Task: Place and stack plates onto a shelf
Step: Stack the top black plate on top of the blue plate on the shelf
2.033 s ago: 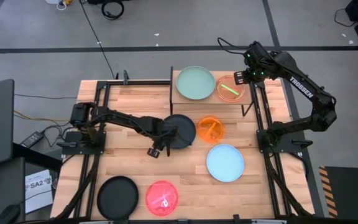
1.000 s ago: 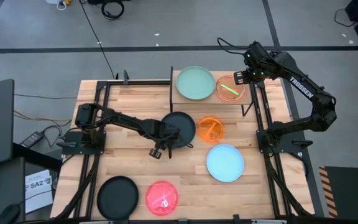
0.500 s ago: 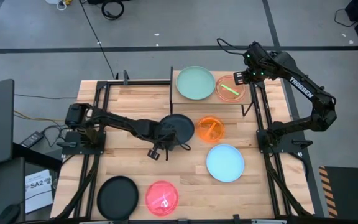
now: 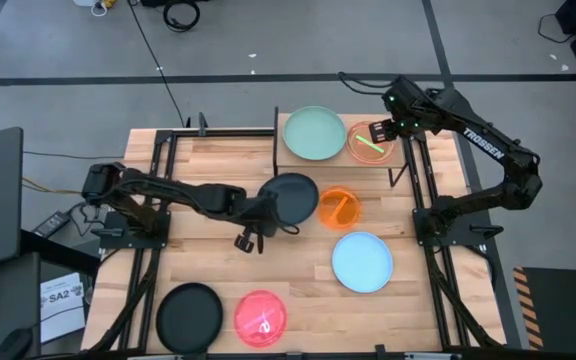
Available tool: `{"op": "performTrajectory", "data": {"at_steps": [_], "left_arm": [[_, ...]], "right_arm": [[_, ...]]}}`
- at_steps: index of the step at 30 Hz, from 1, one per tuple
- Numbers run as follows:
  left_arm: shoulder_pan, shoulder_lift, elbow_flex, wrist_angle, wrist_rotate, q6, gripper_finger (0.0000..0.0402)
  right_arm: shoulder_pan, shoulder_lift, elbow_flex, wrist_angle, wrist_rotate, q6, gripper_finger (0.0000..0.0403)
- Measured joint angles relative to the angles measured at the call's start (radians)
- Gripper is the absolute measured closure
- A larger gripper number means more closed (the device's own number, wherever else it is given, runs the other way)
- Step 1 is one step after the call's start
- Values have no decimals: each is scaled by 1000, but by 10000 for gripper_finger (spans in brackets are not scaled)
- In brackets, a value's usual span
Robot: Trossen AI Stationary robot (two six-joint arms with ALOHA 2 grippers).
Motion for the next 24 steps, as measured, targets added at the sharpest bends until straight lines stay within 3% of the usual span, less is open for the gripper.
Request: {"op": "performTrajectory", "data": {"at_steps": [18,24], "left_arm": [[0,-92,43,154,19,120,385],[1,-92,94,147,-59,242,384]], "right_arm": [[255,0,0,7,0,110,260],[349,0,0,8,1,161,261]]}}
